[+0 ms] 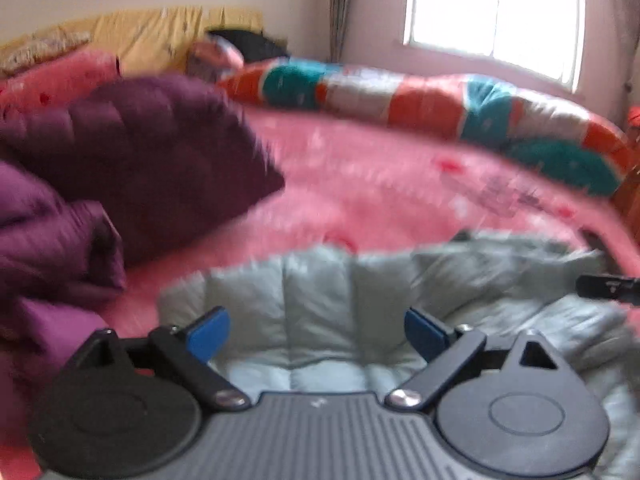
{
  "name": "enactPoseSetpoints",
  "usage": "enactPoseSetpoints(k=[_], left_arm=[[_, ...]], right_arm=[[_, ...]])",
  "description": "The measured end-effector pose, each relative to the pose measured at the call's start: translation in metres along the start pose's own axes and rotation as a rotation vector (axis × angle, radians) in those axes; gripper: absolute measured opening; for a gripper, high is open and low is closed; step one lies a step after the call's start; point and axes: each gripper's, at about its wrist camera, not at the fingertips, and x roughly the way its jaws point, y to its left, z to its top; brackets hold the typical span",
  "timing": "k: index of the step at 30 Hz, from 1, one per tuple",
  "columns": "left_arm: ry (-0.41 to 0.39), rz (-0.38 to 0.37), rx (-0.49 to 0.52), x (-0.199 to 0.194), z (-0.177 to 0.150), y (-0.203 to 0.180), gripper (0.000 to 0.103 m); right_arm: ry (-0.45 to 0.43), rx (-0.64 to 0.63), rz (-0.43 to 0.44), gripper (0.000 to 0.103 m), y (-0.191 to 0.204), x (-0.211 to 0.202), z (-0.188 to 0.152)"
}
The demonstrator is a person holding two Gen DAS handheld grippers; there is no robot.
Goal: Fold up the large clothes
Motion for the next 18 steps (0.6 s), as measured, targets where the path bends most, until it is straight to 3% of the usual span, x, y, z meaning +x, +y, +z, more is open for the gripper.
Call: enactPoseSetpoints(k=[4, 8, 14, 18], left_arm=[[-0.072, -0.043, -0.009, -0.067, 0.002, 0.002, 0.096], [-0.076, -0.049, -0.001, -0.131, -0.018, 0.014, 0.097], [0.010, -0.037, -0.009, -0.199, -0.069, 0.037, 0.097], [0.084, -0.086, -0.024, -0.222, -0.104, 0.047, 0.097]], right_arm=[[-0.090, 0.151, 0.090, 0.103, -0.012, -0.068, 0.006], [-0.136, 0.159, 0.133, 0.103, -0.012, -0.135, -0.005], [-0.083, 0.170, 0.114, 0.103, -0.015, -0.211, -0.048], [0.007, 0.205, 0.060, 0.103, -0.029, -0.240, -0.084]])
